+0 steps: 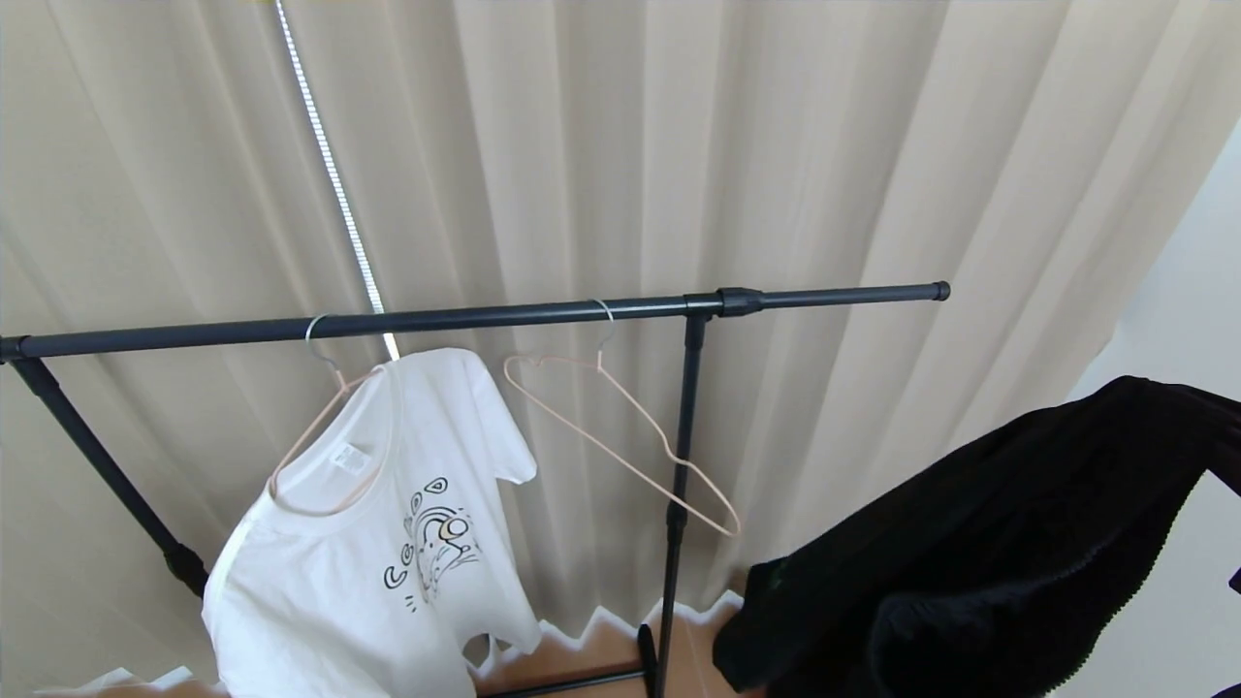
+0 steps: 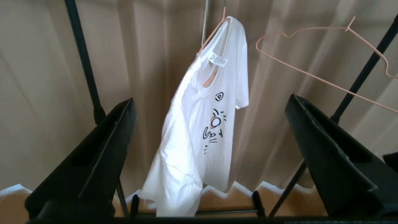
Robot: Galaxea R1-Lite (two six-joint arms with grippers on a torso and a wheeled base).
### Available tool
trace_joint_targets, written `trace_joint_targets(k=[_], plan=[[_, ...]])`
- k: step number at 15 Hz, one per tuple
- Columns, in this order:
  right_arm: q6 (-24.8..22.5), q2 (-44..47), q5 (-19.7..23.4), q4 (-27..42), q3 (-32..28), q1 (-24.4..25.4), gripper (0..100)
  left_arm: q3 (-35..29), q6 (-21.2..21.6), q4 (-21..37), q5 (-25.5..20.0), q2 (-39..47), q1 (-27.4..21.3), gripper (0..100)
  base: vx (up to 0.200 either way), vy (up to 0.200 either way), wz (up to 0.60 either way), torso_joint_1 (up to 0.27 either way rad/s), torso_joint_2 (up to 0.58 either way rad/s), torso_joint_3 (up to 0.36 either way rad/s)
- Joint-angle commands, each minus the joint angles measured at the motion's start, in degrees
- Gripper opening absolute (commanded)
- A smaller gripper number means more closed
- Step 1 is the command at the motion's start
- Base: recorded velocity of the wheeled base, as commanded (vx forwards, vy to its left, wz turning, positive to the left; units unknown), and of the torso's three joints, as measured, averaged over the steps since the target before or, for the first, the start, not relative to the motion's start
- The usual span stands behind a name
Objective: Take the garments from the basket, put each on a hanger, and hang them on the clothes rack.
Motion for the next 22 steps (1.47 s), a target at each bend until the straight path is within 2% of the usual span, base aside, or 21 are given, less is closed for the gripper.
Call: trace_joint_targets(k=[1,16,19,22], plan=[[-0.54,0.05,0.01,-0.03,0.1,0.04,0,0.0,-0.02,-0.01,0.08,-0.02,-0.02,100,0.0,0.0,0.0,0.0,0.0,0.0],[-1.68,-1.7,0.28,-0.11,0.36,0.39,0,0.0,-0.02,-0.01,0.08,0.06,-0.02,100,0.0,0.0,0.04,0.0,0.0,0.0],[-1.68,-1.26,0.28,-0.38,0.45,0.04,0,0.0,-0.02,-0.01,0.0,0.06,-0.02,100,0.0,0.0,0.6,0.001,0.0,0.001],[-1.68,-1.53,0.19,-0.03,0.45,0.13,0,0.0,-0.02,-0.01,0.0,-0.02,-0.02,100,0.0,0.0,0.0,0.0,0.0,0.0]])
